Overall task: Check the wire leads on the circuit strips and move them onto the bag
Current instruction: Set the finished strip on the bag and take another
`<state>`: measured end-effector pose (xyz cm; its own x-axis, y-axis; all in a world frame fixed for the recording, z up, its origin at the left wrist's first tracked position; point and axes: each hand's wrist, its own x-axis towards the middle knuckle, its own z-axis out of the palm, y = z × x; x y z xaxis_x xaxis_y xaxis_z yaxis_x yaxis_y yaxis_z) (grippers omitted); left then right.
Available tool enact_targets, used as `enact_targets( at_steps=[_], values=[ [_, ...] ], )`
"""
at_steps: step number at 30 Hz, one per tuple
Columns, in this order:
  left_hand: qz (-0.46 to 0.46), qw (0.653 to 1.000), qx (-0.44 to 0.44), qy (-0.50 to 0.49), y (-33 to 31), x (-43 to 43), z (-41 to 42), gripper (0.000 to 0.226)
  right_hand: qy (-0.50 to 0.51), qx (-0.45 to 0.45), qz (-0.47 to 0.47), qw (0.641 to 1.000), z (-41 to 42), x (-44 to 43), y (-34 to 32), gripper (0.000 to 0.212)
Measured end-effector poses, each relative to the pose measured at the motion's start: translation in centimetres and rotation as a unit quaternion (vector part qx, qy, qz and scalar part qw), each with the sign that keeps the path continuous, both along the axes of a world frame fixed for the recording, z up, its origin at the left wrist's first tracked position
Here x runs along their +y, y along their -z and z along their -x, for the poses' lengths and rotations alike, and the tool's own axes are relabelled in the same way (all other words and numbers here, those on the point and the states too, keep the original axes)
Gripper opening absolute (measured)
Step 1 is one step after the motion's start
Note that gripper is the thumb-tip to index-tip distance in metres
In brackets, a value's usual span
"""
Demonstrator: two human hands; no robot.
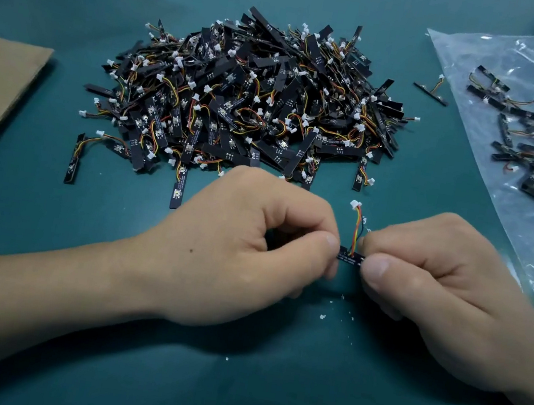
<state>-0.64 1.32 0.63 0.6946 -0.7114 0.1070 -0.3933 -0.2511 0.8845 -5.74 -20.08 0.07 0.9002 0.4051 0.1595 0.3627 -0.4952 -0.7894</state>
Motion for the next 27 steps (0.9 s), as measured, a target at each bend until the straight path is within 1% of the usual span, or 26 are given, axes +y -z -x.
enact_targets(
  at_steps=[3,6,8,9,10,12,13,14,15,16,17,19,20,21,22,25,27],
  values=[
    [0.026,0.999,0.028,0.001,0.0,0.0,0.1,0.026,0.027,-0.008,-0.010,1.000,0.0,0.0,0.2,0.043],
    [0.074,0.996,0.039,-0.031,0.1,-0.1,-0.1,0.031,0.067,-0.020,-0.013,0.997,0.1,0.0,0.2,0.039],
    [0.094,0.993,0.049,-0.057,0.2,-0.1,-0.2,0.023,0.090,-0.023,-0.033,0.995,0.1,0.3,0.3,0.038],
    [0.104,0.991,0.053,-0.065,0.2,-0.1,-0.2,0.014,0.115,-0.025,-0.071,0.991,0.0,0.4,0.3,0.038],
    [0.111,0.990,0.052,-0.070,0.2,-0.1,-0.2,0.007,0.158,-0.026,-0.132,0.978,-0.2,0.3,0.4,0.037],
    [0.111,0.990,0.040,-0.075,0.2,-0.1,-0.2,0.009,0.264,-0.010,-0.257,0.930,-1.1,-0.2,0.4,0.034],
    [0.106,0.991,0.036,-0.071,0.2,-0.1,-0.2,0.010,0.300,0.010,-0.292,0.908,-1.5,-0.5,0.5,0.033],
    [0.101,0.992,0.032,-0.065,0.2,-0.2,-0.1,0.011,0.322,0.027,-0.301,0.897,-1.7,-0.8,0.6,0.032],
    [0.095,0.993,0.026,-0.059,0.2,-0.2,-0.1,0.012,0.329,0.030,-0.287,0.899,-1.8,-0.8,0.6,0.029],
    [0.089,0.994,0.023,-0.057,0.2,-0.2,-0.1,0.012,0.326,0.015,-0.252,0.911,-1.6,-0.6,0.7,0.024],
    [0.085,0.995,0.022,-0.056,0.2,-0.3,-0.1,0.013,0.316,-0.017,-0.195,0.928,-1.3,-0.2,0.8,0.018],
    [0.085,0.995,0.022,-0.057,0.2,-0.2,-0.1,0.014,0.283,-0.078,-0.022,0.956,-0.6,0.7,1.2,0.012],
    [0.086,0.994,0.021,-0.056,0.2,-0.2,-0.1,0.014,0.272,-0.091,0.065,0.956,-0.4,1.0,1.4,0.015],
    [0.087,0.995,0.019,-0.055,0.3,-0.2,-0.1,0.013,0.263,-0.089,0.130,0.952,-0.4,1.2,1.5,0.021],
    [0.087,0.995,0.016,-0.054,0.3,-0.2,-0.1,0.013,0.255,-0.076,0.175,0.948,-0.4,1.3,1.5,0.027],
    [0.087,0.995,0.007,-0.054,0.3,-0.2,0.0,0.012,0.236,-0.051,0.248,0.938,-0.5,1.5,1.1,0.044],
    [0.083,0.995,0.005,-0.057,0.3,-0.2,0.0,0.012,0.237,-0.057,0.268,0.932,-0.5,1.6,1.1,0.052]
  ],
)
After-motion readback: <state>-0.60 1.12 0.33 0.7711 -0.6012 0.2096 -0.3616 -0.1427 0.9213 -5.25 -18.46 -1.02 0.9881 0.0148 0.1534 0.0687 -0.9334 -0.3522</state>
